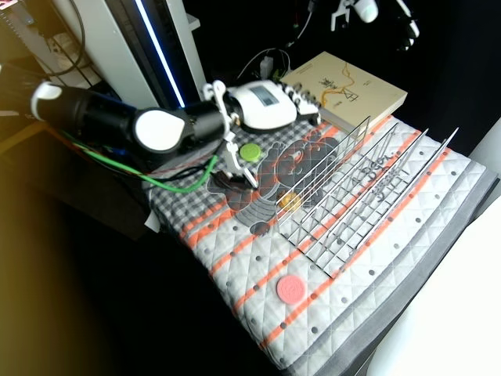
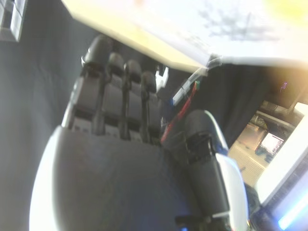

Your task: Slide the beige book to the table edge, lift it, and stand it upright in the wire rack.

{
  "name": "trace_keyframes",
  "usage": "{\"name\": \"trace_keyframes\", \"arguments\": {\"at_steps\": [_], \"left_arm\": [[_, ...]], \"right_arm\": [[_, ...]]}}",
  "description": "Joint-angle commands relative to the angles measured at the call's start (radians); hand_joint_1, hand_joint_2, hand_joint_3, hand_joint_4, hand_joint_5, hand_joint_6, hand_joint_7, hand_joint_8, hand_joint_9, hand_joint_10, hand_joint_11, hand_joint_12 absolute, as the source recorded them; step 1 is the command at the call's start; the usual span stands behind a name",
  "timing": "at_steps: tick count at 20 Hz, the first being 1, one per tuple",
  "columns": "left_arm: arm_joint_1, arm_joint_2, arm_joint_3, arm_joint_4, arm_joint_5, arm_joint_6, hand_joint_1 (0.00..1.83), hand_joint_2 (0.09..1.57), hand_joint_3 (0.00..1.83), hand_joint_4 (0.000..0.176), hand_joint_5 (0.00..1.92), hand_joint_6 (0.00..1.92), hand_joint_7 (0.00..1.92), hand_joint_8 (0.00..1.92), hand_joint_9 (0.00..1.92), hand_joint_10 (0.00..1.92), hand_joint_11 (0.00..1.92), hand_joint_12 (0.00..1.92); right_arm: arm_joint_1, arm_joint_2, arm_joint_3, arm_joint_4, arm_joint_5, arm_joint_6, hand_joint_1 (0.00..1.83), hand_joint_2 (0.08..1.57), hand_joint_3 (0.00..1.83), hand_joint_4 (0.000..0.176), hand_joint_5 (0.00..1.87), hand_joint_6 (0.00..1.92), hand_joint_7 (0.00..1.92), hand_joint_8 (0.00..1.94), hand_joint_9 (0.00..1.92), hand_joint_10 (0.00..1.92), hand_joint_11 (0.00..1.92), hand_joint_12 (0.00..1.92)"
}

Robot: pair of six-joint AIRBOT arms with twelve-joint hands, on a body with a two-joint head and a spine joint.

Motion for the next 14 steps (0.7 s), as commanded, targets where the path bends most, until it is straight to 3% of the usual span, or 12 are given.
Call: {"name": "trace_keyframes", "arguments": {"at_steps": [1, 3, 6, 9, 14], "left_arm": [[-0.001, -0.005, 0.017, -0.003, -0.056, -0.030, 0.49, 1.09, 0.00, 0.000, 0.38, 0.00, 0.59, 0.01, 0.59, 0.02, 0.05, 1.15], [-0.001, -0.019, 0.053, 0.009, -0.001, -0.077, 0.41, 1.07, 0.00, 0.000, 0.37, 0.00, 0.62, 0.00, 0.61, 0.01, 0.10, 1.09], [-0.002, -0.034, 0.103, 0.044, 0.074, -0.151, 0.35, 1.08, 0.00, 0.000, 0.35, 0.00, 0.61, 0.00, 0.59, 0.00, 0.14, 1.15], [-0.014, -0.035, 0.138, 0.081, 0.138, -0.178, 0.28, 1.08, 0.00, 0.000, 0.34, 0.00, 0.65, 0.00, 0.68, 0.02, 0.22, 1.19], [-0.128, -0.052, 0.243, 0.205, 0.371, -0.194, 0.17, 1.08, 0.00, 0.000, 0.33, 0.00, 0.66, 0.01, 0.65, 0.01, 0.15, 1.19]], "right_arm": [[0.009, 0.007, -0.006, 0.085, 0.098, -0.012, 0.03, 1.50, 0.00, 0.000, 0.32, 0.00, 0.34, 0.01, 0.30, 0.00, 0.16, 0.86], [0.009, 0.022, -0.013, 0.106, 0.125, -0.024, 0.09, 1.49, 0.00, 0.000, 0.34, 0.00, 0.36, 0.01, 0.33, 0.01, 0.23, 0.92], [0.009, 0.030, -0.014, 0.110, 0.124, -0.042, 0.01, 1.51, 0.00, 0.000, 0.34, 0.00, 0.37, 0.00, 0.34, 0.00, 0.25, 0.95], [0.004, 0.030, -0.012, 0.111, 0.119, -0.042, 0.04, 1.52, 0.00, 0.000, 0.36, 0.00, 0.38, 0.00, 0.34, 0.00, 0.27, 0.94], [-0.002, 0.030, -0.005, 0.109, 0.112, -0.042, 0.12, 1.50, 0.00, 0.000, 0.35, 0.00, 0.36, 0.00, 0.32, 0.00, 0.27, 0.88]]}}
